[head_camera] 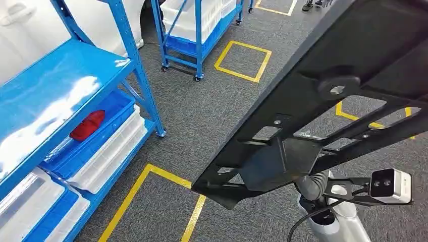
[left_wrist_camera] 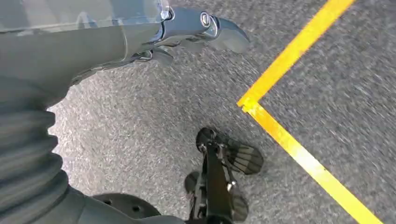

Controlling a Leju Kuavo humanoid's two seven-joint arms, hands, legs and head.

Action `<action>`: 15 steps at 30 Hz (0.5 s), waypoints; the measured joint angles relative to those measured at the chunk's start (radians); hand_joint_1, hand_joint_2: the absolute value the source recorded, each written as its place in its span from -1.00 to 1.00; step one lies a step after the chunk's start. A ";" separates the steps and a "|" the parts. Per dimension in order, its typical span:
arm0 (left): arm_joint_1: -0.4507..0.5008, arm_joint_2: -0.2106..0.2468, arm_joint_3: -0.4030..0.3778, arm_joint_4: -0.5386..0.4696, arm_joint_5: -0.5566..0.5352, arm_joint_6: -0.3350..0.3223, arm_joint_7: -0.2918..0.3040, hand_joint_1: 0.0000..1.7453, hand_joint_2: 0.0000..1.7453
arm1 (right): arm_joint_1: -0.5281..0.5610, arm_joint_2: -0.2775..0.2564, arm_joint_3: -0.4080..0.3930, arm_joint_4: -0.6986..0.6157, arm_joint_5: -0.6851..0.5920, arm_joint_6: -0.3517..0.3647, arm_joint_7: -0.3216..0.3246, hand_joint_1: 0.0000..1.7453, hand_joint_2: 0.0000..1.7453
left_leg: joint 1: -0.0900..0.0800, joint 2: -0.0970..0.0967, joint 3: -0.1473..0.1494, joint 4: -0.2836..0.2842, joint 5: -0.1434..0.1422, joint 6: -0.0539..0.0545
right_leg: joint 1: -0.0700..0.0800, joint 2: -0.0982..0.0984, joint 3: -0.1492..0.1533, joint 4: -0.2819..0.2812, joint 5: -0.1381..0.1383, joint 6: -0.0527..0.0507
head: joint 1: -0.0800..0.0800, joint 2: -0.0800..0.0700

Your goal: Take the parts from the cabinet and place them on the table.

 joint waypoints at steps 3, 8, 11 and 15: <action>0.000 -0.006 0.008 0.000 0.011 -0.006 -0.003 -1.00 1.00 | -0.015 0.000 -0.001 0.003 -0.001 0.006 -0.004 1.00 1.00 | -0.009 0.026 0.003 0.002 -0.008 -0.012 | 0.023 -0.051 0.051 -0.108 0.012 -0.026 | 0.000 0.000; -0.003 -0.013 0.017 0.000 0.011 -0.024 -0.007 -1.00 1.00 | -0.019 0.000 -0.008 0.008 0.000 0.016 -0.013 1.00 1.00 | -0.002 -0.027 -0.011 0.062 -0.058 -0.035 | 0.010 0.000 0.065 -0.133 0.023 -0.046 | -0.001 0.000; 0.004 -0.017 0.019 0.000 0.011 -0.024 -0.008 -1.00 1.00 | -0.016 0.005 -0.006 0.012 0.004 0.021 -0.021 1.00 1.00 | 0.000 -0.057 -0.129 0.293 -0.151 -0.043 | 0.010 0.036 0.064 -0.131 0.023 -0.048 | -0.004 0.000; 0.006 -0.018 0.022 0.000 0.008 -0.019 0.000 -1.00 1.00 | -0.010 0.008 -0.003 0.013 0.011 0.006 -0.016 1.00 1.00 | 0.009 -0.072 -0.080 0.139 -0.017 -0.047 | 0.005 0.090 0.066 -0.118 0.018 -0.041 | -0.005 0.000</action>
